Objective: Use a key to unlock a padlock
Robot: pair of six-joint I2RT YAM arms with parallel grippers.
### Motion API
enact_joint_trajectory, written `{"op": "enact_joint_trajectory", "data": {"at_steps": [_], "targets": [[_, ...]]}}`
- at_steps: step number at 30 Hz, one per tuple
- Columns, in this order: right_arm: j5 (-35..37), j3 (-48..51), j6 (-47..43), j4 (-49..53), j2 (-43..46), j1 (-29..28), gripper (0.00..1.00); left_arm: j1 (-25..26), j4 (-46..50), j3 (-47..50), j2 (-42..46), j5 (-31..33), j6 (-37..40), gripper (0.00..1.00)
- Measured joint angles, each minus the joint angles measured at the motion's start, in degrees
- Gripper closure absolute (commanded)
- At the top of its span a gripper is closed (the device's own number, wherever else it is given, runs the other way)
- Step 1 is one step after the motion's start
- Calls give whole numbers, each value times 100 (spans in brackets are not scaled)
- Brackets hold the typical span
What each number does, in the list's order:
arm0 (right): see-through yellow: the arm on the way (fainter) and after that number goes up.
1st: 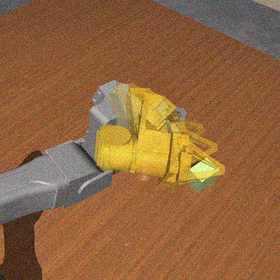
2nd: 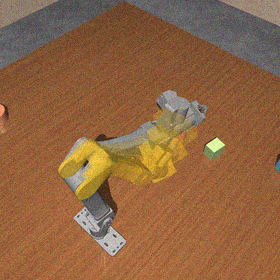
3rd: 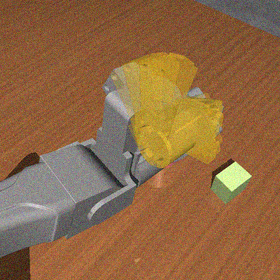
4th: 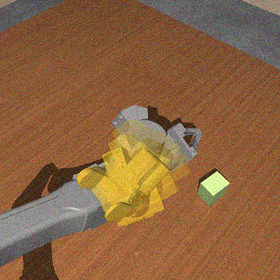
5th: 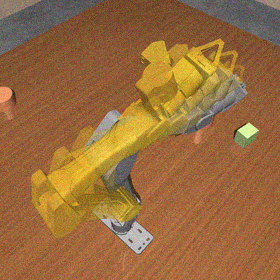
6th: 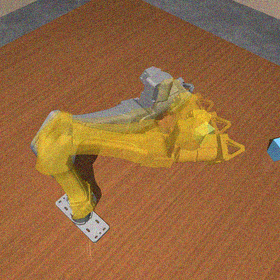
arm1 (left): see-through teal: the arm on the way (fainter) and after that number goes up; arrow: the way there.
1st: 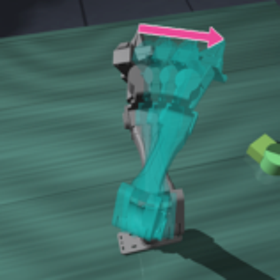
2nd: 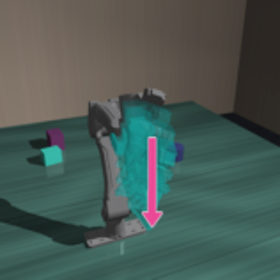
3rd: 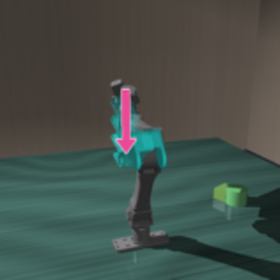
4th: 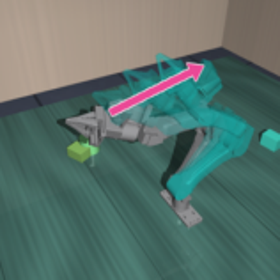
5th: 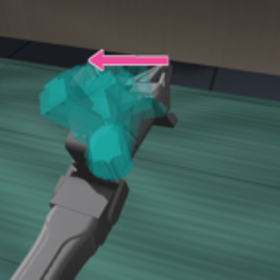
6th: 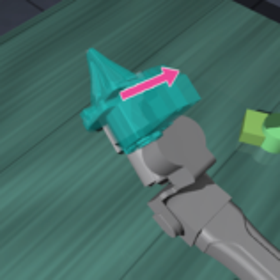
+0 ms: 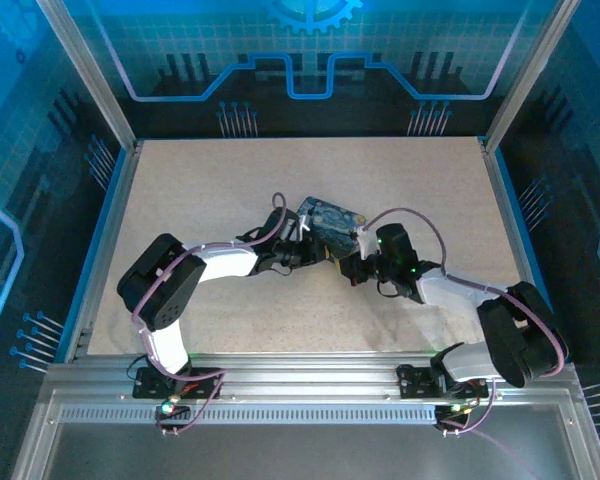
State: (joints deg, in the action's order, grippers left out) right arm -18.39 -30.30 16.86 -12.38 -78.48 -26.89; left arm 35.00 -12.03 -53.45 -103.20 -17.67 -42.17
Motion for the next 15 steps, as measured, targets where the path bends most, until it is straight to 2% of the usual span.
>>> {"op": "enact_joint_trajectory", "data": {"at_steps": [6,15], "targets": [[39,225,24,-273,-142,-85,100,0,28,0,52,0,-42,81],[-2,223,109,-595,-831,-131,100,0,26,0,136,0,-122,82]]}}
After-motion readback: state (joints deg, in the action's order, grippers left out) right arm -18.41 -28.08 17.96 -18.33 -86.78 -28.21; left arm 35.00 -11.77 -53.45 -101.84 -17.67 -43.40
